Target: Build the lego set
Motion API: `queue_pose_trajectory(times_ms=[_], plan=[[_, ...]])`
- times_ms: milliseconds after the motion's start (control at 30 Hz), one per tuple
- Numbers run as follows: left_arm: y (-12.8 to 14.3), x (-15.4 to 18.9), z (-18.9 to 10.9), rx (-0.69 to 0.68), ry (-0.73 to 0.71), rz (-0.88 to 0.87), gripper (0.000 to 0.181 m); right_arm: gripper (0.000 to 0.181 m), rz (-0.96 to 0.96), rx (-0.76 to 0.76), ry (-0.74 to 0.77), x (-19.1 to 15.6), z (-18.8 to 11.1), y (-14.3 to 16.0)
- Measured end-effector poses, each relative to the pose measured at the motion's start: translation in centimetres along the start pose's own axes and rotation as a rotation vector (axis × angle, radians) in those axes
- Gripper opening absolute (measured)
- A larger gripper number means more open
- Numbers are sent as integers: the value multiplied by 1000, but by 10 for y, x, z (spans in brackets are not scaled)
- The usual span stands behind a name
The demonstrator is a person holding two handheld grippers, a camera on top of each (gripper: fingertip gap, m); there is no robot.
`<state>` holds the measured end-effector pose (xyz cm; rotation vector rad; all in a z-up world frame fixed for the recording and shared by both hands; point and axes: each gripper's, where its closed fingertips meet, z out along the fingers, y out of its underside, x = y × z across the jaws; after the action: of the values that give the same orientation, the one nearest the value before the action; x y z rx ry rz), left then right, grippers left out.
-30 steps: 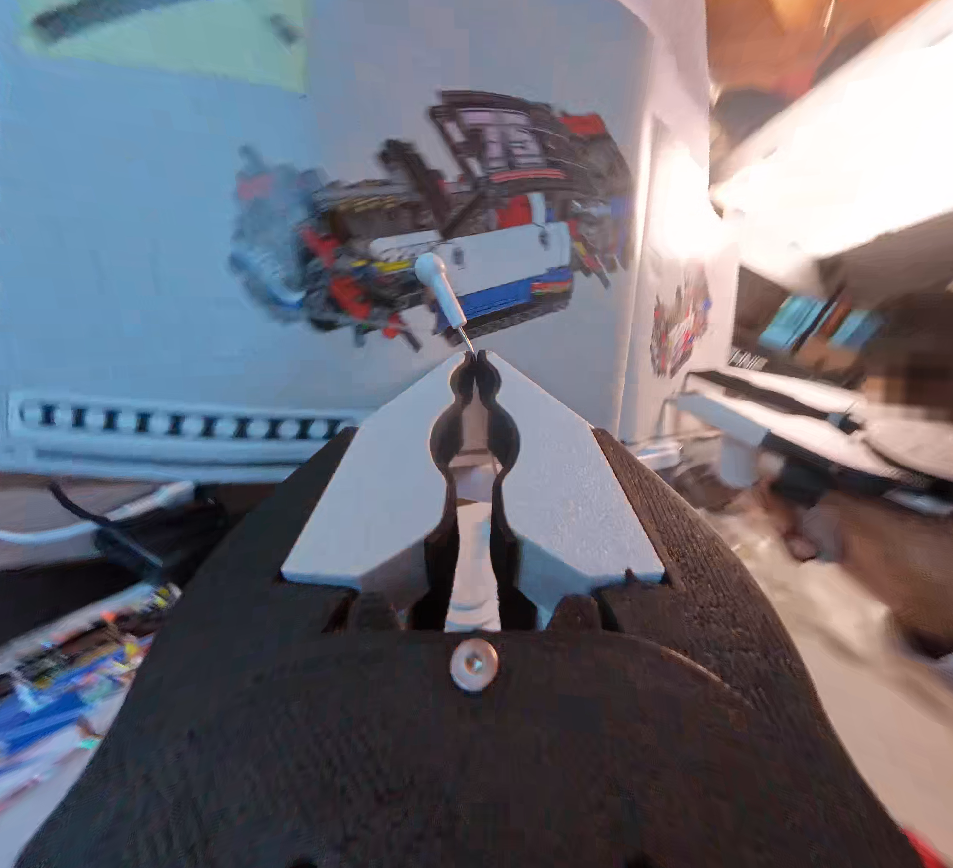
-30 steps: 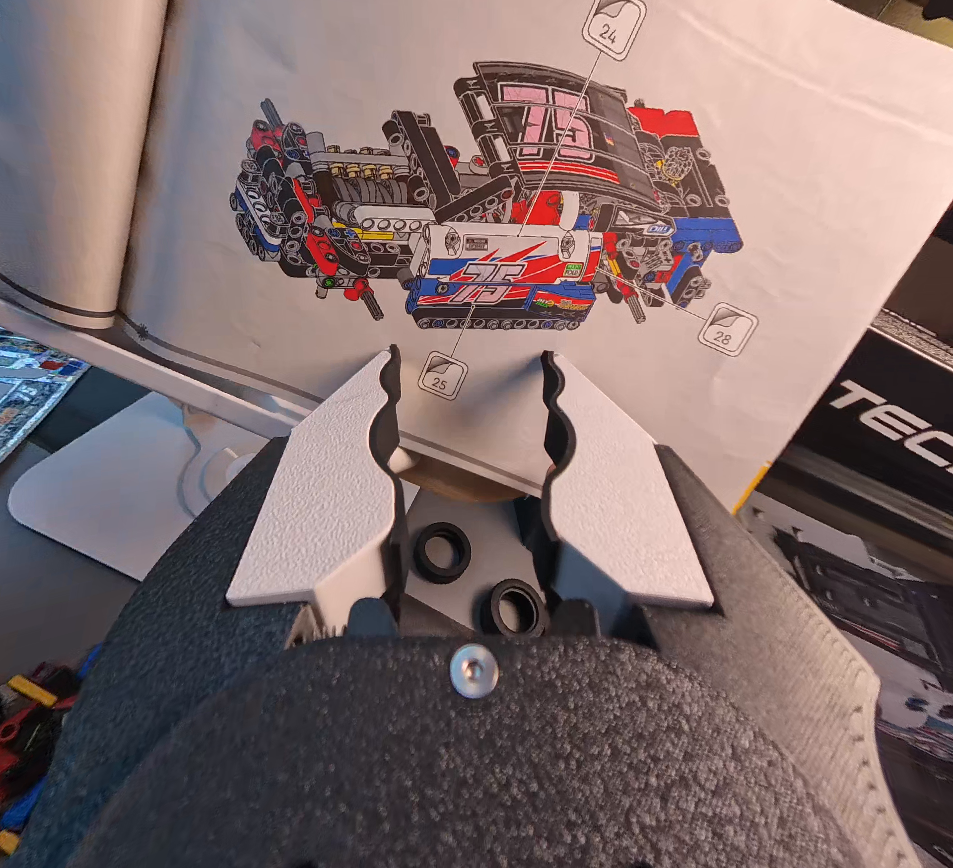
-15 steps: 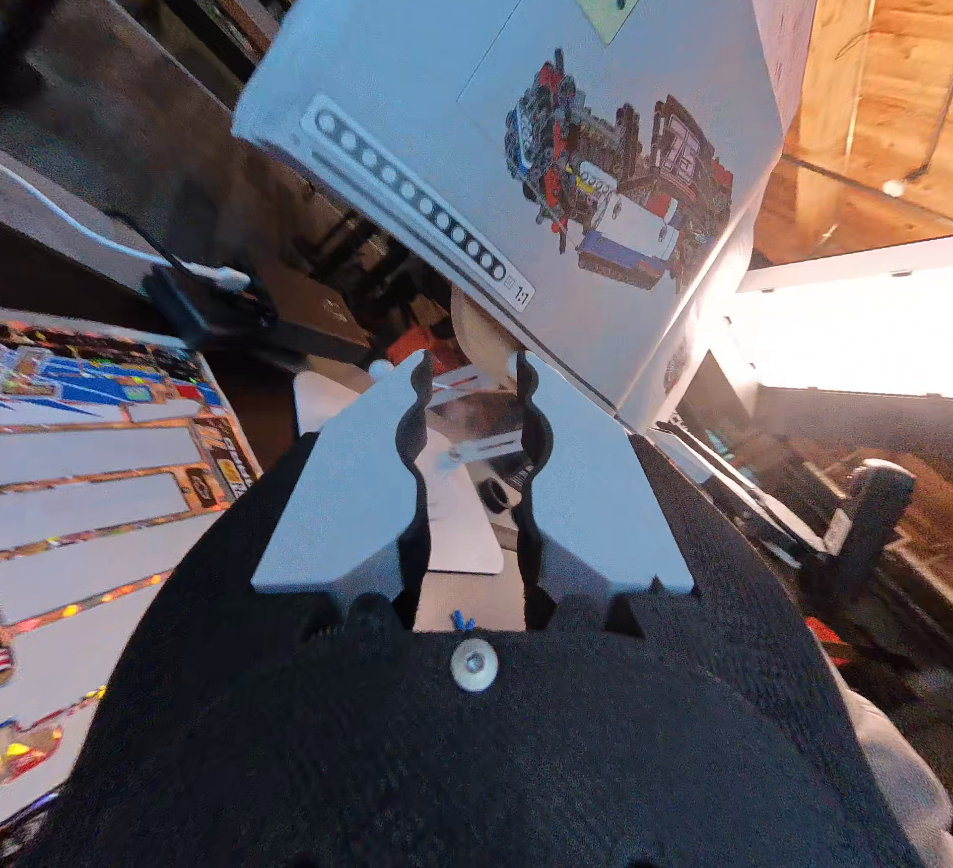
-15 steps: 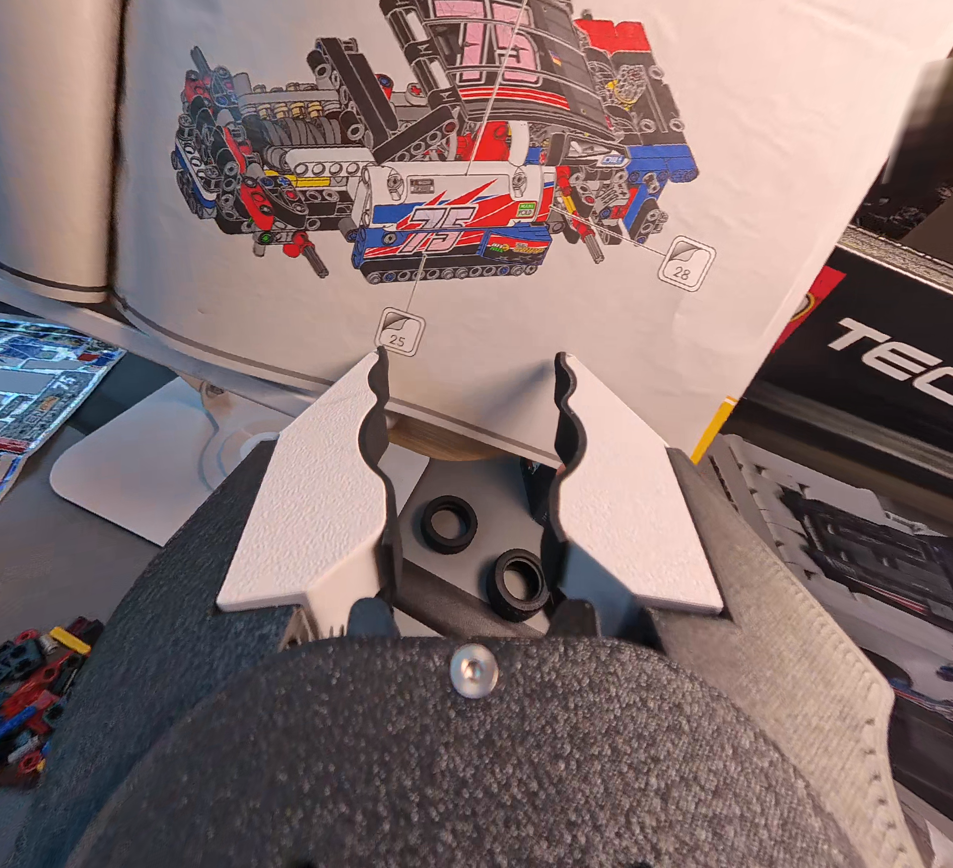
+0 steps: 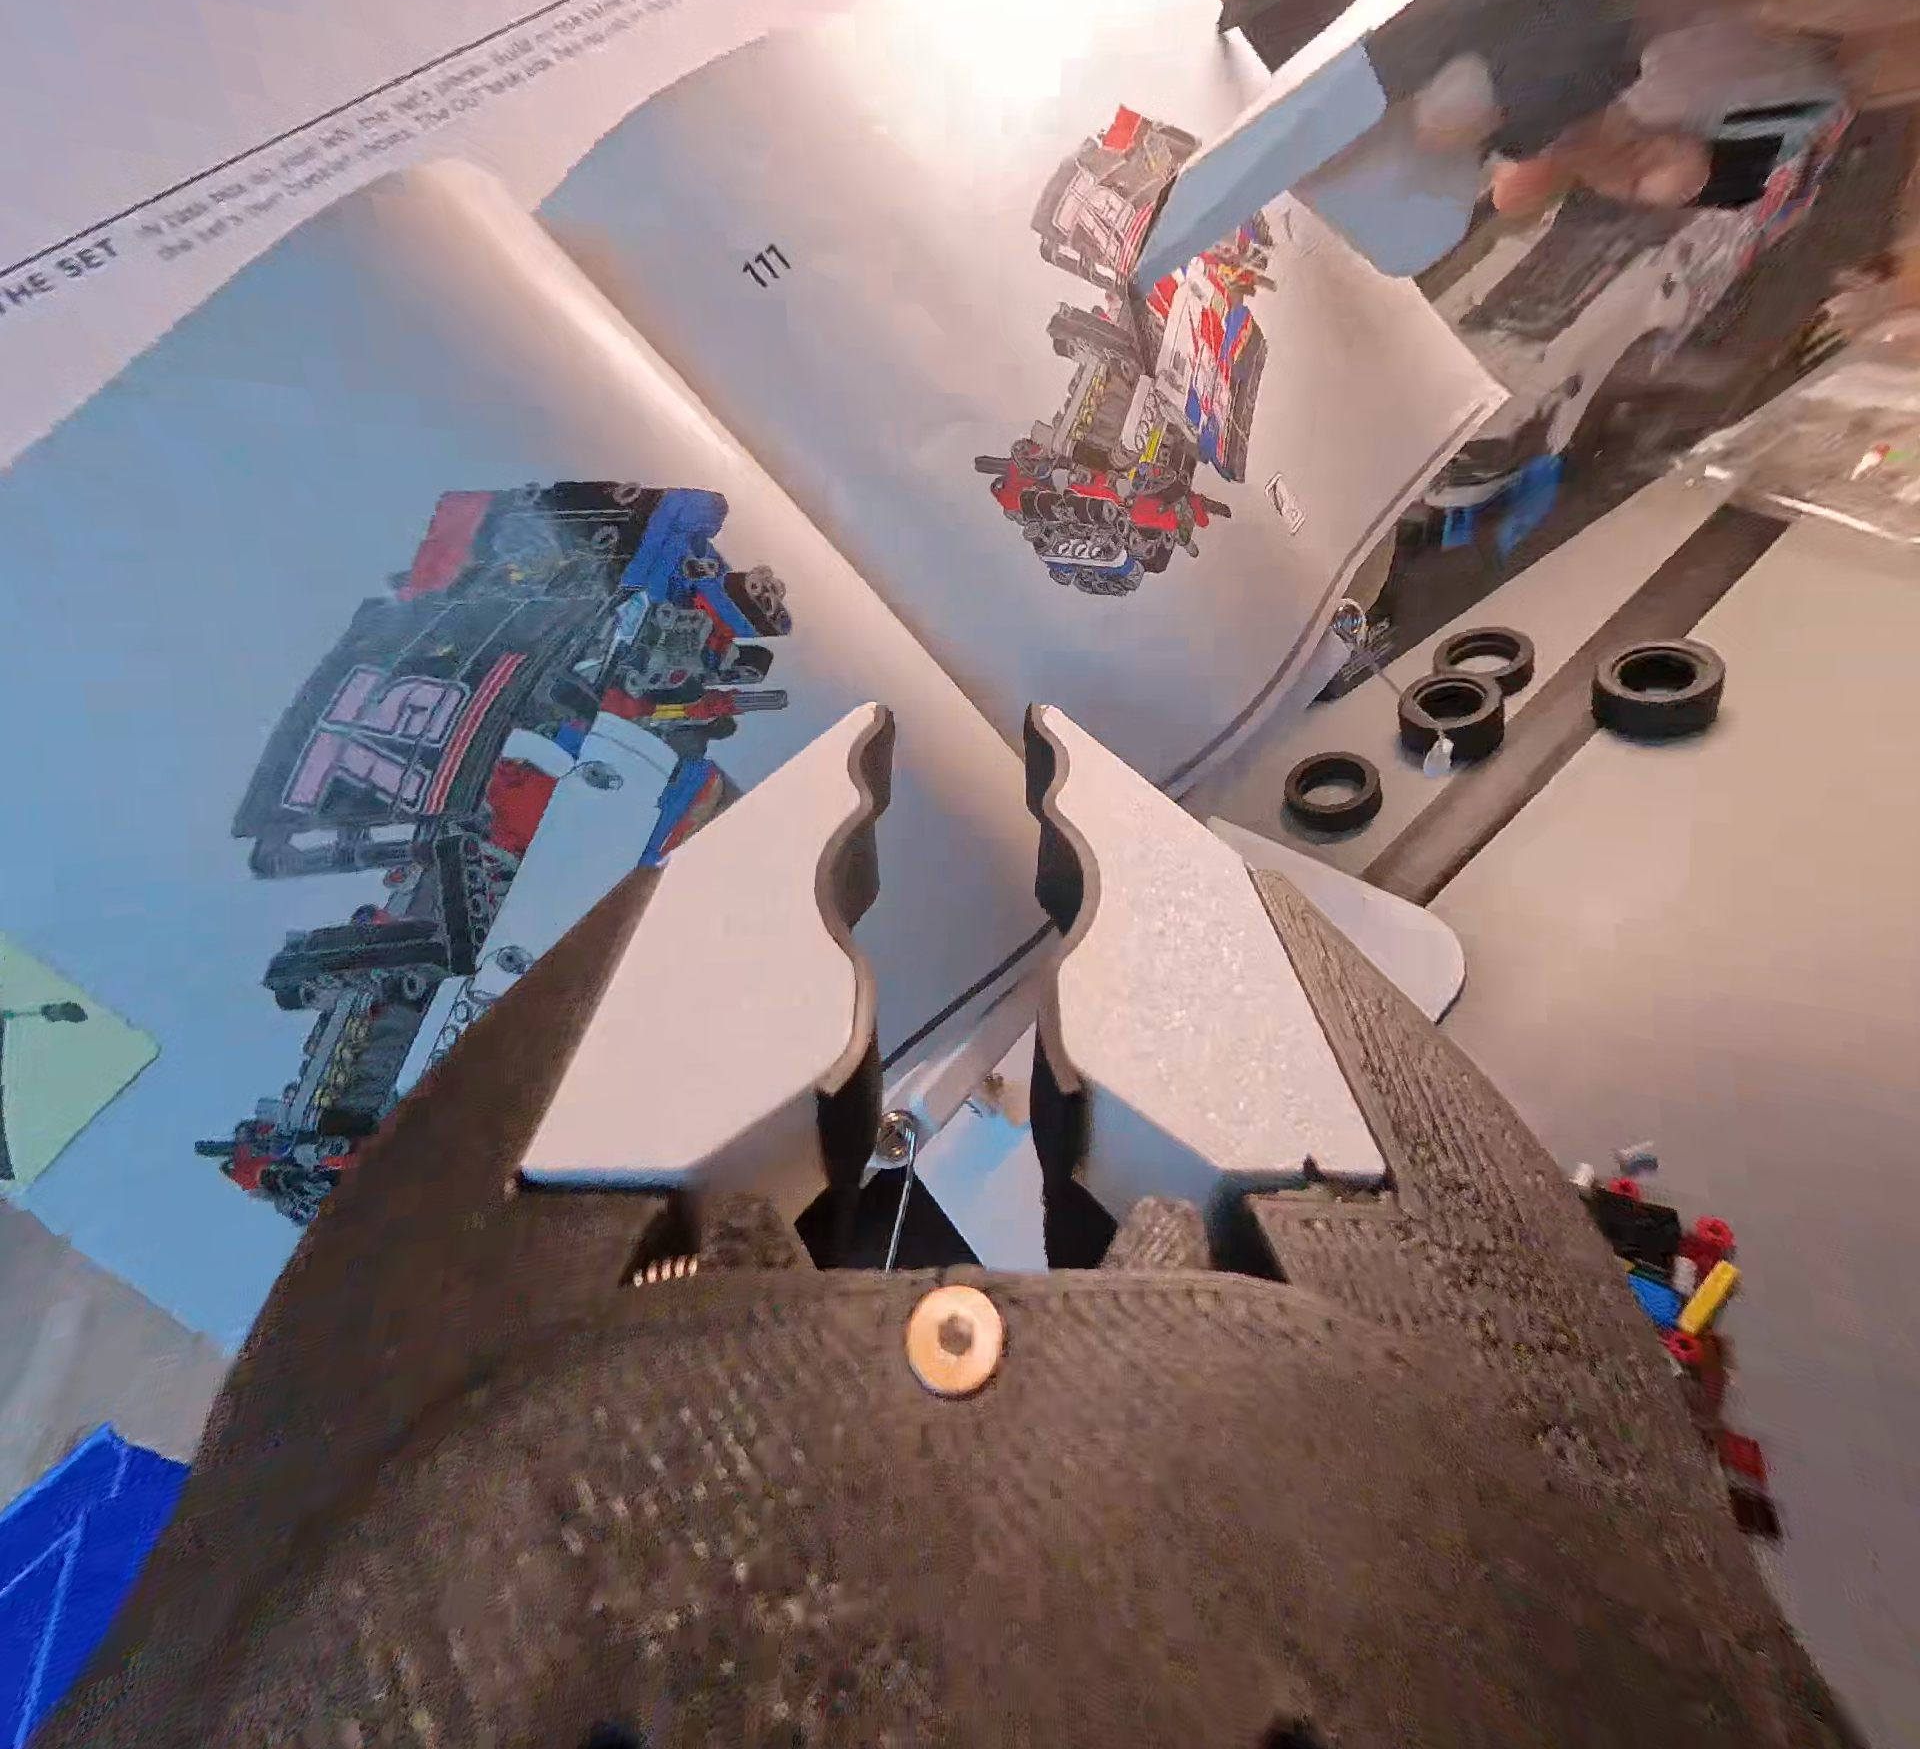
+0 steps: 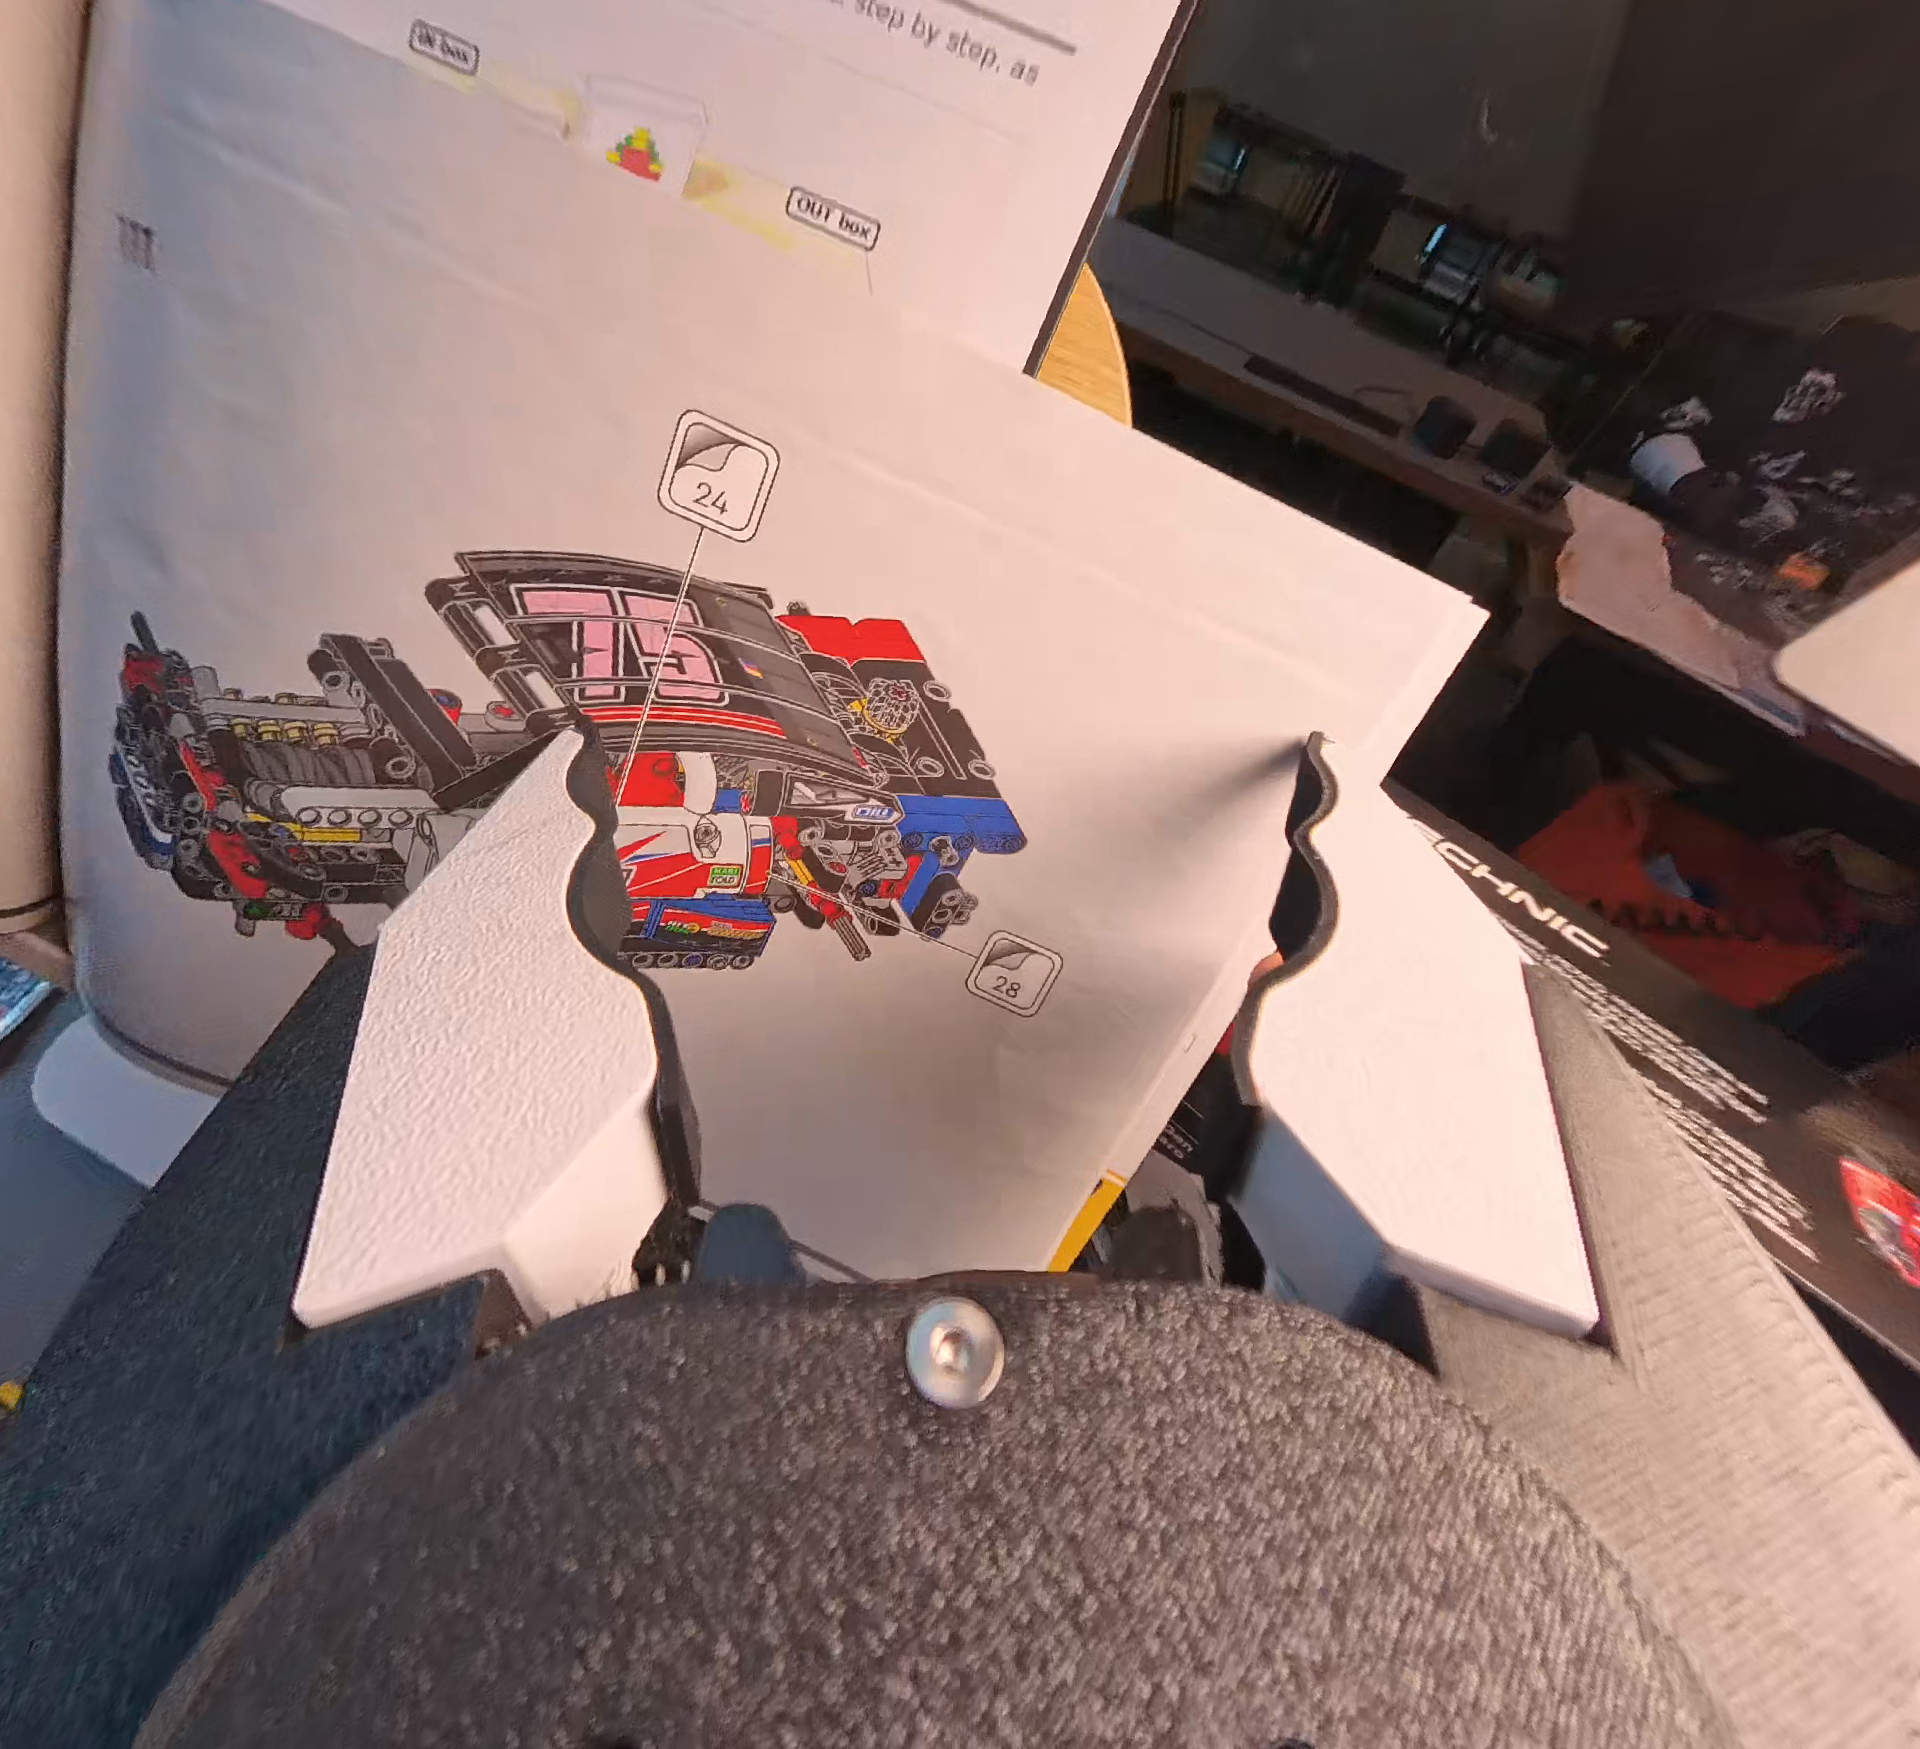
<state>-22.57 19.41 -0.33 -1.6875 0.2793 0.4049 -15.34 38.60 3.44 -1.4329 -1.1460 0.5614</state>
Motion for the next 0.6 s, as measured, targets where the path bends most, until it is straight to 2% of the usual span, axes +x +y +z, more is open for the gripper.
queue_pose_trajectory(times_ms=[100,200,267,467,533,600], plan=[[11,-3,20,-83,-71,121,12,118,44,-32,-43,-7,8,9],[11,-7,24,-62,-108,158,6,96,44,12,-49,-15,4,10],[11,-7,23,-43,-107,141,5,78,16,30,-17,-15,-2,12],[11,-4,15,-24,-61,72,12,51,-146,72,30,-17,-35,17],[8,0,10,-2,-29,23,15,44,-123,82,8,-16,-48,26],[2,5,4,31,14,-41,19,35,-43,69,-77,-22,-57,43]])
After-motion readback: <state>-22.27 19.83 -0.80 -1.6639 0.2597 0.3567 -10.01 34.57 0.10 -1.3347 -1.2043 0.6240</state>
